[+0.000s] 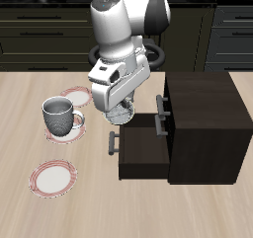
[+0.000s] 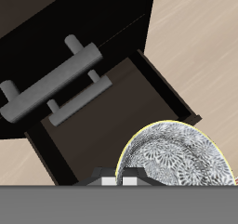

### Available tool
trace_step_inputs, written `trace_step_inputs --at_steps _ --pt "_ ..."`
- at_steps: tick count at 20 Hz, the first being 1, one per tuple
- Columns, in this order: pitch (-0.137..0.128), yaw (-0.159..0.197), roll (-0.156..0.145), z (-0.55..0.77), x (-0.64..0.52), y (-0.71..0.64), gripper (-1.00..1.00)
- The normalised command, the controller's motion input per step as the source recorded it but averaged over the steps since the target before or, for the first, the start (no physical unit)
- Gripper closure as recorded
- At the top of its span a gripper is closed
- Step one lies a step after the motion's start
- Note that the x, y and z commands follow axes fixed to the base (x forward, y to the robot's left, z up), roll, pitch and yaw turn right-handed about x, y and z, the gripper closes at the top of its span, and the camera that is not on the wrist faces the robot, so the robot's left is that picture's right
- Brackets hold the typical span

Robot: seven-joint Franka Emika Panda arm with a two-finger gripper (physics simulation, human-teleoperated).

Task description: Place the bowl on the nearest plate relative to the robot

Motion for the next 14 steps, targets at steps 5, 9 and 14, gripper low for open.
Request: trace_step_inputs --at_steps 5,9,14 --pt "0.044 -0.375 -0.002 0.36 -0.14 -0.07 1.0" --pt "0.044 -0.308 0.004 0.22 -0.07 -0.07 1.0" --pt "-0.039 -0.195 -0.019 0.15 -0.13 -0.05 1.0"
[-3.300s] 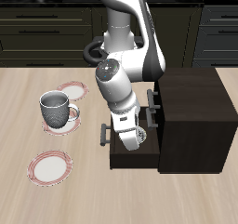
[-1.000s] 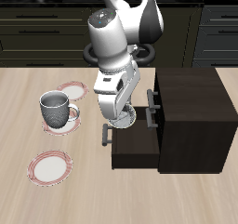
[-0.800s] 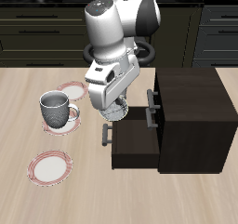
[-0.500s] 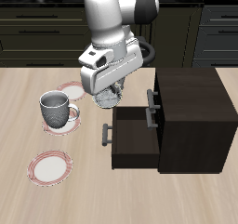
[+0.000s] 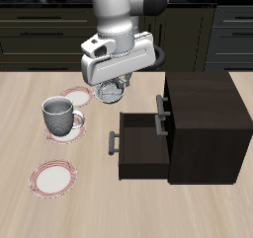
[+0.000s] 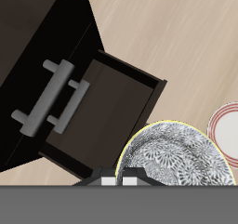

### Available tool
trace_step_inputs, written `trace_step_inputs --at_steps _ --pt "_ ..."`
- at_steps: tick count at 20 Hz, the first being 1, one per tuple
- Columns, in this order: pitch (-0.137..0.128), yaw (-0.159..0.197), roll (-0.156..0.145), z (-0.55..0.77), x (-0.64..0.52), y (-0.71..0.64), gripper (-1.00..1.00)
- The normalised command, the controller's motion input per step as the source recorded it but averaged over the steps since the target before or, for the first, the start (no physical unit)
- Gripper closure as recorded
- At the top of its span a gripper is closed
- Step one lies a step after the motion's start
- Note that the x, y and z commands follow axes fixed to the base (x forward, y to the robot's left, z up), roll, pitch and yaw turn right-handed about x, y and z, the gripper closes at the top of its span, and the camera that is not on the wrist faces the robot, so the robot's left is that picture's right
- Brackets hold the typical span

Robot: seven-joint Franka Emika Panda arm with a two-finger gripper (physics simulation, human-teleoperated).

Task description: Place the bowl on the nearest plate relative to the robot

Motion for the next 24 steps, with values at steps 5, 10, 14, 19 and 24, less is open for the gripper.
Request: trace_step_inputs --at_steps 5,10,14,19,24 --pt "0.007 -0.256 -0.021 0.14 -0.12 0.02 1.0" --pt "0.001 -0.191 0.024 0.08 -0.11 0.11 1.0" --pt "-0.09 -0.084 -0.031 0.14 -0.17 0.04 1.0" --pt "-0.038 -0.1 -0.004 0.17 -0.24 -0.05 1.0" --pt "-0.054 -0.043 -0.02 0.1 -0.43 -0.1 1.0"
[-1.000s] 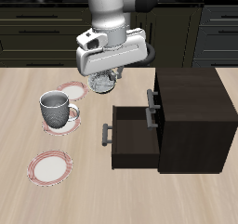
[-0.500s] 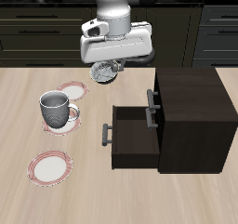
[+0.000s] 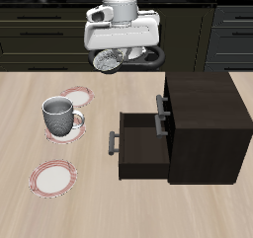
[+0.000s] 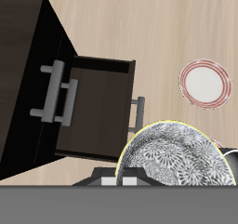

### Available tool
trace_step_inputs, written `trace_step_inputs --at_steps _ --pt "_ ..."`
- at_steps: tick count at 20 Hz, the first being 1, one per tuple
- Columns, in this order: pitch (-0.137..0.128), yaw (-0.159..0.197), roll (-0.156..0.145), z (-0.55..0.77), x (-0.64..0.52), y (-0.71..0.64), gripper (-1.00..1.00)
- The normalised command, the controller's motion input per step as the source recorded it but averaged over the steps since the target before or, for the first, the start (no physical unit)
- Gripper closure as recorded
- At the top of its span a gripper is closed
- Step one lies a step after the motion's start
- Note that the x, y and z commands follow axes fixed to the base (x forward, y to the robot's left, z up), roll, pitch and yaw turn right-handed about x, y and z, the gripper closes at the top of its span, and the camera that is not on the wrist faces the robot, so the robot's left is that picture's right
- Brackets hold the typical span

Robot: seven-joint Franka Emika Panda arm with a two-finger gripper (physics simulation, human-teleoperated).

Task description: Place the bowl on the nearest plate relative to the robot

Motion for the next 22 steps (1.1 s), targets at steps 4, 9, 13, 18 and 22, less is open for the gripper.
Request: trace_step_inputs --at_steps 4,9,13,18,22 --pt "-0.004 -0.019 -0.014 -0.03 -0.23 -0.19 1.0" --pt "-0.059 -0.048 -0.027 -0.03 -0.36 -0.23 1.0" --pt "-0.04 -0.048 -0.031 -0.08 -0.36 -0.2 1.0" --pt "-0.034 -0.041 -0.032 -0.01 -0.3 -0.22 1.0" --pt "-0.031 0.004 -0.033 -0.05 -0.2 -0.17 1.0"
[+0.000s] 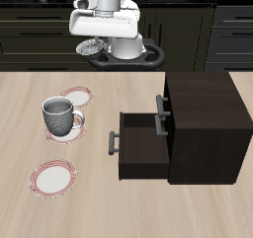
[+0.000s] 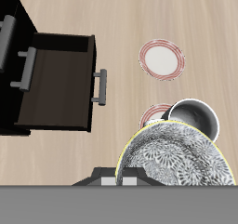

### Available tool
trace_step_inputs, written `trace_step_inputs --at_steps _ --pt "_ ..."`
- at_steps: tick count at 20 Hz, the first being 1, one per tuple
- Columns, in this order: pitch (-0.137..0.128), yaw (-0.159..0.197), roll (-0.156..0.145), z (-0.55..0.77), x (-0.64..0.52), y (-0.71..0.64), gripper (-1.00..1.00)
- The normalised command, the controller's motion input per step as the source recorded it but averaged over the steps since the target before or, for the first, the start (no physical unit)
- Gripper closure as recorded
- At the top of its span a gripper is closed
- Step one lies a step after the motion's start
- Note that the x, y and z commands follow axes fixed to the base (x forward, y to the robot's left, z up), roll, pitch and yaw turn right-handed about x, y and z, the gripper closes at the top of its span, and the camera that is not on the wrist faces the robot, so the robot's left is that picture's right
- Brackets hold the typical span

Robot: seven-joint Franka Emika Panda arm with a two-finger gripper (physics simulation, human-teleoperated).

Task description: Place the bowl on the nearest plate relative to the robot

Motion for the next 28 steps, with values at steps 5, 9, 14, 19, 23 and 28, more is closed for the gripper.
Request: trace_step_inputs --at_steps 5,9,14,19,23,28 --pt "-0.005 -0.053 0.012 -0.09 -0.41 -0.04 1.0" --pt "0.013 -0.051 0.0 -0.02 -0.31 -0.01 1.0" --pt "0.007 -0.041 0.002 0.02 -0.25 -0.09 1.0" --pt "0.008 -0.009 -0.017 -0.09 -0.11 -0.14 1.0" --pt "0.089 -0.049 0.013 -0.31 -0.15 -0.09 1.0" --pt "0.052 -0.037 -0.019 -0.18 -0.13 -0.22 1.0"
